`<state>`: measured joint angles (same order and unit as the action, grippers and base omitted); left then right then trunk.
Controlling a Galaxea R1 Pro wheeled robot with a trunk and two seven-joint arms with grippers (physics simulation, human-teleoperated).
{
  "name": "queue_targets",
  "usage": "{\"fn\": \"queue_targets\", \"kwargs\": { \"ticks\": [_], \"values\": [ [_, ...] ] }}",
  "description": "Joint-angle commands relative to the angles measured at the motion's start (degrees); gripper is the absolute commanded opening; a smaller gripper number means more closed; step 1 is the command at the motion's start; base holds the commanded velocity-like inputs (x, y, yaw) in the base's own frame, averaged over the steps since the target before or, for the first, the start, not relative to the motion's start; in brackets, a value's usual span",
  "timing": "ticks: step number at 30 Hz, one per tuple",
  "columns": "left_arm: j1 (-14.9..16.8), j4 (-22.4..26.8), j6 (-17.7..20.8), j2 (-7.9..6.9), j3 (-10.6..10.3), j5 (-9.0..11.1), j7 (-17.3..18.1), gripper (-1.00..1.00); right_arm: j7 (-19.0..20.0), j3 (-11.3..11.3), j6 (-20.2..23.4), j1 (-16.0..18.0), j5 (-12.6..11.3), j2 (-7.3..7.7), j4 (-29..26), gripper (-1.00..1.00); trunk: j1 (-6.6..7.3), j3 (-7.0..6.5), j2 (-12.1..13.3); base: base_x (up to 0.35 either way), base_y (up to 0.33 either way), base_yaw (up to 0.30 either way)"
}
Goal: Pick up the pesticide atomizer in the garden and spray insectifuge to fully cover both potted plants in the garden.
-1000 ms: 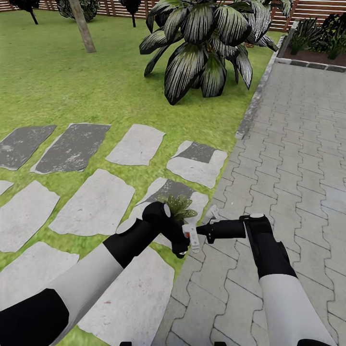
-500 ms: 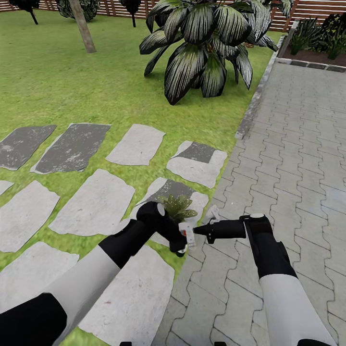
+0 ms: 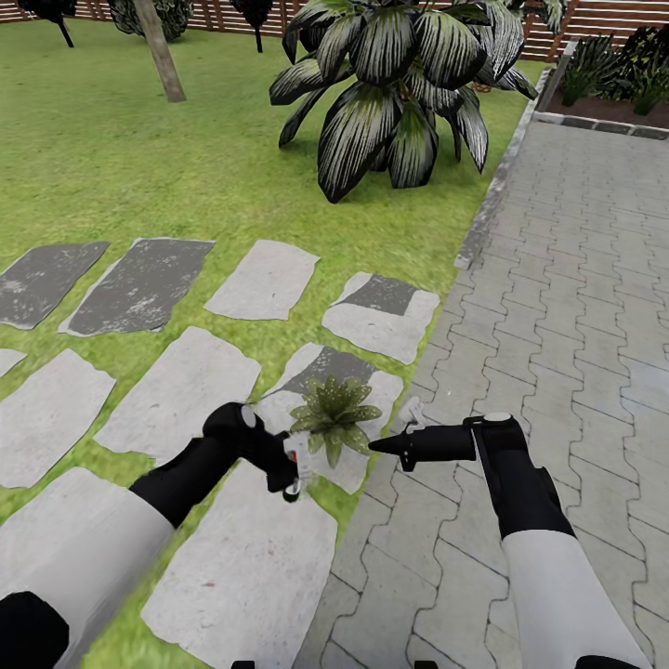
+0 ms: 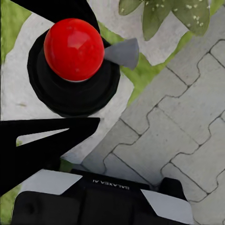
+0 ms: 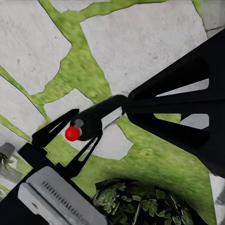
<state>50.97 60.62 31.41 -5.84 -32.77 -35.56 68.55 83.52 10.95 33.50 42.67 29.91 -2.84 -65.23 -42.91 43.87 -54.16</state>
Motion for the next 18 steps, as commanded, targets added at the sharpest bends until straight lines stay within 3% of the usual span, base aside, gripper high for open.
{"fn": "queue_targets", "kwargs": {
  "ticks": [1, 6, 11, 14, 15, 16, 17, 18],
  "values": [
    [-0.69, 0.11, 0.42, -1.09, 1.33, -0.03, 0.26, -1.0, 0.51, 0.21, 0.6, 0.05, 0.5, -0.07, -0.07, -1.0, -0.01, 0.05, -0.04, 0.0, 0.0, 0.0],
    [-4.2, 0.11, -3.1, -6.54, 6.87, -0.03, 0.36, -1.0, 0.53, 0.23, 0.6, 0.05, 0.5, -0.03, -0.07, -1.0, -0.01, 0.05, -0.04, 0.0, 0.0, 0.0],
    [-7.52, 0.11, -4.54, -9.26, 14.03, -0.03, 0.23, -1.0, 0.52, 0.51, 0.05, 0.05, 0.59, 0.27, -0.03, -1.0, -0.01, 0.05, -0.04, 0.0, 0.0, 0.0],
    [-9.12, 0.11, -4.74, -9.64, 21.99, -0.03, -0.18, -1.0, 0.46, 0.74, -1.75, -0.1, 0.72, 0.6, -0.06, -1.0, -0.01, 0.05, -0.04, 0.0, 0.0, 0.0],
    [-9.56, 0.11, -4.76, -9.64, 25.93, -0.03, -0.26, -1.0, 0.27, 1.13, -2.84, -0.16, 0.78, 0.88, -0.07, -1.0, -0.01, 0.05, -0.04, 0.0, 0.0, 0.0],
    [-9.78, 0.16, -4.77, -9.62, 29.8, -0.05, -0.32, -1.0, -0.68, 2.69, -3.68, -0.2, 0.81, 1.8, -0.07, -1.0, -0.01, 0.05, -0.04, 0.0, 0.0, 0.0],
    [-9.86, 0.26, -4.77, -9.51, 32.1, -0.08, -0.36, -1.0, -1.85, 4.58, -4.02, -0.24, 0.83, 2.59, -0.06, -1.0, -0.01, 0.05, -0.04, 0.0, 0.0, 0.0],
    [-9.94, 0.42, -4.78, -9.39, 35.01, -0.1, -0.41, -1.0, -4.17, 8.45, -4.34, -0.27, 0.84, 3.52, -0.06, -1.0, -0.01, 0.05, -0.04, 0.0, 0.0, 0.0]
  ]
}}
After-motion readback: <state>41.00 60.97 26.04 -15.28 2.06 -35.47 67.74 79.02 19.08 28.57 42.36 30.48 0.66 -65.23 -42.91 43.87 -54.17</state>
